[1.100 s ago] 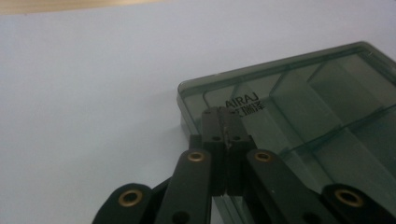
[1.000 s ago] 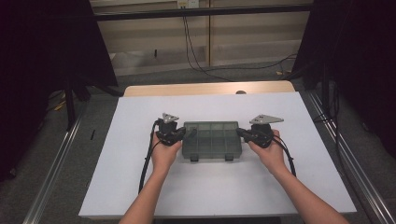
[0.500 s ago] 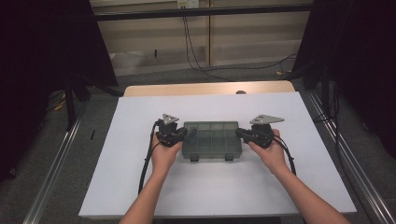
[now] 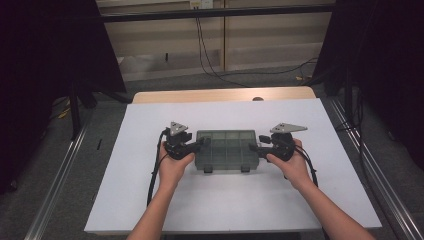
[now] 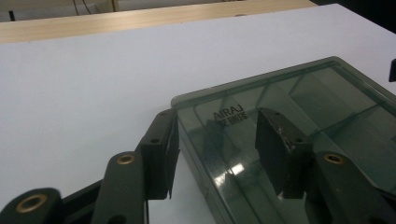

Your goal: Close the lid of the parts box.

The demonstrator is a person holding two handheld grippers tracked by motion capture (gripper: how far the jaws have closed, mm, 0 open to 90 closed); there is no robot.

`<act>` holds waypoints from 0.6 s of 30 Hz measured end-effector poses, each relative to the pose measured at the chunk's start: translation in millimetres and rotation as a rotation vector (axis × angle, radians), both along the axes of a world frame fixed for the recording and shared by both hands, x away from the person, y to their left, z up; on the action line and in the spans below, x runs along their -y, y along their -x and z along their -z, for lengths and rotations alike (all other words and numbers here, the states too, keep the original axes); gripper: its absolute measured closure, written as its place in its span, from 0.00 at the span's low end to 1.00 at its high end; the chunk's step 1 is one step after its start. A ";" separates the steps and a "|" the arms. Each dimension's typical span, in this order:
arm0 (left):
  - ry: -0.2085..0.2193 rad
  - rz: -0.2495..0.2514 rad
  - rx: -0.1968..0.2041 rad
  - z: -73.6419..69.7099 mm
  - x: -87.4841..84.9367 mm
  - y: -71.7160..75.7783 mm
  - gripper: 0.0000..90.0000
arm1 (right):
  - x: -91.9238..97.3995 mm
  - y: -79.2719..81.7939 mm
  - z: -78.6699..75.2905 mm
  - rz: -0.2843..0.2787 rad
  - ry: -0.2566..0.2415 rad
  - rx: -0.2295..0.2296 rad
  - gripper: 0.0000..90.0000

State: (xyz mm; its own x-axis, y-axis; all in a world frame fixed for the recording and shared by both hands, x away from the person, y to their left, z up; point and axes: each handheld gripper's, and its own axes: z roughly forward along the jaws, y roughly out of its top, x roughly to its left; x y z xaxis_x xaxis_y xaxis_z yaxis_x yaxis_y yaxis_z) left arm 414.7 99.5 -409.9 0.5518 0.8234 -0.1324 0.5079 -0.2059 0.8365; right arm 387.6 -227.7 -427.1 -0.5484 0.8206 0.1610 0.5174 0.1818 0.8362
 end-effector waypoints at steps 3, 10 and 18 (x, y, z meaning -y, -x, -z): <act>0.016 0.000 -0.003 -0.9 -0.1 1.5 0.42 | 2.0 1.9 -0.6 0.001 -0.018 -0.008 0.37; 0.018 0.033 0.013 -3.2 -4.1 6.3 0.27 | 3.1 10.2 -2.2 -0.019 -0.018 0.005 0.27; 0.043 0.045 0.041 -2.5 -13.5 14.5 0.14 | 8.2 19.5 -1.7 -0.034 -0.012 0.024 0.15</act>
State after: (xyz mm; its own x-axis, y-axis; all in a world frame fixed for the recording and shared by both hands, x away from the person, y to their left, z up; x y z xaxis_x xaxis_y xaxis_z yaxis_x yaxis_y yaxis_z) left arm 400.2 113.0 -407.4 0.5942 0.7914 -0.1439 0.4642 -0.1912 0.8649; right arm 368.1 -235.9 -425.4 -0.5800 0.7992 0.1576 0.4910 0.1887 0.8505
